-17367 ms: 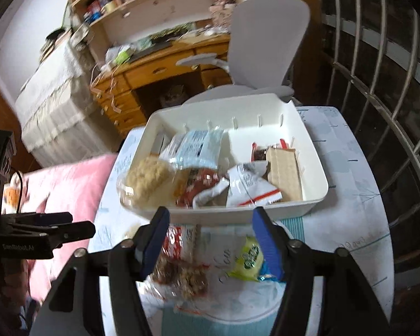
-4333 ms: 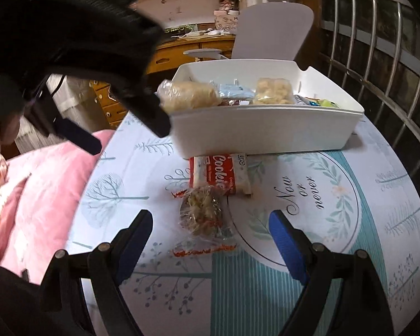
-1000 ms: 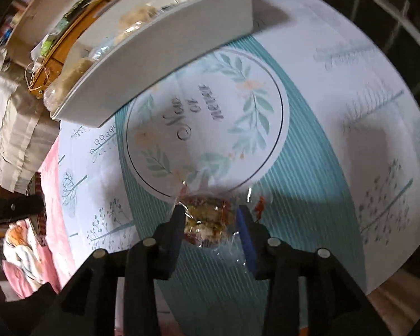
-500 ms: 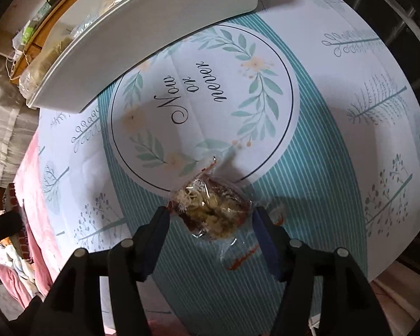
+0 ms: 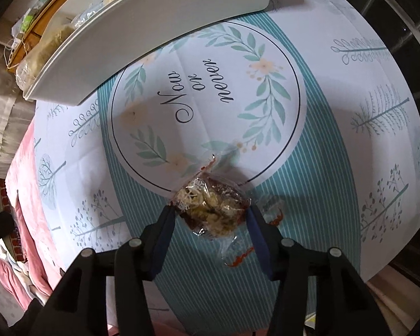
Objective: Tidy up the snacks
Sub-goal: 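Carry the Cookie packet and nut packet over the white tray, then open both tools to drop the packets into the tray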
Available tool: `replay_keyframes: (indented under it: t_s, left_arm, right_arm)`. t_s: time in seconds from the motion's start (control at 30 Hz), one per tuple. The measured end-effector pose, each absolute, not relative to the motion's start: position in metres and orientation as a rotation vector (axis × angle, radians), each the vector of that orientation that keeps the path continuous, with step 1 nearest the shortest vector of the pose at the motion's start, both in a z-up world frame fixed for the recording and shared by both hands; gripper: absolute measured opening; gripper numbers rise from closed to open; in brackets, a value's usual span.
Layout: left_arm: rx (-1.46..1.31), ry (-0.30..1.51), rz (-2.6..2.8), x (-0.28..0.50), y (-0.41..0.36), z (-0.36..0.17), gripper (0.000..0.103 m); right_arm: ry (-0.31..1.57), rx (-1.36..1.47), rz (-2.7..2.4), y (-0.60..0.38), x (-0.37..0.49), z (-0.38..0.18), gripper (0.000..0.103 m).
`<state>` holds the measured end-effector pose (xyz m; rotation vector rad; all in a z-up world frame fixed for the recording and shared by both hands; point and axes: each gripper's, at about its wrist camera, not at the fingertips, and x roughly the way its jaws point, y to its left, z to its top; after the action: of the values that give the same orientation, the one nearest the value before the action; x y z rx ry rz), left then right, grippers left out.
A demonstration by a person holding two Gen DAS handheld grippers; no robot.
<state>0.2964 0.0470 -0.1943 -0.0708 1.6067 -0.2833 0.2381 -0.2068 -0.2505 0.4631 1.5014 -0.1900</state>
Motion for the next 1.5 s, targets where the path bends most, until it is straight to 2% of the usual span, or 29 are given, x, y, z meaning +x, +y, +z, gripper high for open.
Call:
replay_keyframes:
  t_s: [0.37, 0.57, 1.0, 1.37, 1.4, 1.43, 1.47, 1.5]
  left_arm:
    - [-0.039, 1.533, -0.327, 0.313, 0.035, -0.162, 0.053]
    - [-0.044, 1.486, -0.353, 0.332, 0.022, -0.143, 0.053]
    - [-0.079, 1.354, -0.335, 0.384, -0.014, -0.113, 0.054]
    - [-0.254, 1.210, -0.361, 0.414, -0.031, -0.135, 0.054]
    - [-0.271, 1.200, -0.364, 0.416, -0.032, -0.138, 0.054]
    - [-0.286, 1.192, -0.365, 0.418, -0.033, -0.141, 0.054]
    - [-0.305, 1.180, -0.367, 0.420, -0.034, -0.143, 0.054]
    - [-0.322, 1.165, -0.366, 0.422, -0.034, -0.146, 0.054]
  right_arm:
    - [1.480, 0.545, -0.165, -0.228, 0.231, -0.244, 0.049]
    - [1.421, 0.584, -0.152, -0.242, 0.234, -0.217, 0.049]
    - [1.178, 0.519, -0.081, -0.278, 0.297, -0.135, 0.049]
    - [0.953, 0.312, -0.022, -0.291, 0.352, -0.123, 0.050]
    - [0.941, 0.296, -0.015, -0.289, 0.356, -0.125, 0.048]
    - [0.919, 0.276, 0.002, -0.289, 0.361, -0.127, 0.039]
    - [0.910, 0.265, 0.020, -0.288, 0.365, -0.130, 0.025]
    - [0.900, 0.253, 0.035, -0.288, 0.368, -0.133, 0.025]
